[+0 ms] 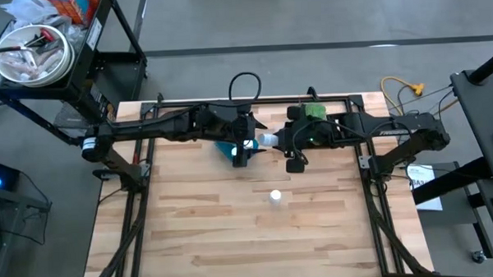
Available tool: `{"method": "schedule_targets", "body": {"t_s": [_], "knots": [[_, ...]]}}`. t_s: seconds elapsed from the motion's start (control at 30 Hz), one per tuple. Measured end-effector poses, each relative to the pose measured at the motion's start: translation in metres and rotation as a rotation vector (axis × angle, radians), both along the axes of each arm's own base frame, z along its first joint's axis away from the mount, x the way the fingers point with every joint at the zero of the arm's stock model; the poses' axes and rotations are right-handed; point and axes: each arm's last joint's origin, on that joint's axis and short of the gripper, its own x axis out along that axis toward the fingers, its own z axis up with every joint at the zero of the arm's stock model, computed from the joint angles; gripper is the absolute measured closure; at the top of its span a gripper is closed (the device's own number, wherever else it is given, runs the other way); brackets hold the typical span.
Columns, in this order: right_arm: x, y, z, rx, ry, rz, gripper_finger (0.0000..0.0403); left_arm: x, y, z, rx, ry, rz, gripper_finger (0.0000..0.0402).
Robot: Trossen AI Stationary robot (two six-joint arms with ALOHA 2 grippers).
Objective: Pick and place pill bottles into a basket
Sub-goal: Put the white pill bottle into the dark blue bin
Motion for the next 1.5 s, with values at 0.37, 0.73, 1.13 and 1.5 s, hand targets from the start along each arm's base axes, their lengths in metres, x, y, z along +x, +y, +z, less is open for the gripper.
{"method": "schedule_targets", "body": {"t_s": [0.37,0.73,1.13,1.5], "knots": [[0.0001,-0.0001,0.0008,0.000,-0.008,0.000,0.0253,0.0023,0.0002,-0.0077,-0.004,0.051,0.000,0.0152],[0.0000,0.0000,0.0010,0.001,-0.009,0.003,0.0253,0.0029,0.0003,-0.0059,-0.001,0.032,0.001,0.0194],[-0.0001,-0.0001,0.0012,-0.003,-0.009,0.003,0.0253,0.0038,0.0001,-0.0027,0.001,0.002,-0.001,0.0195],[-0.0002,-0.0002,0.0010,0.001,-0.008,-0.001,0.0256,0.0035,0.0001,-0.0023,0.005,0.001,0.001,0.0246]]}}
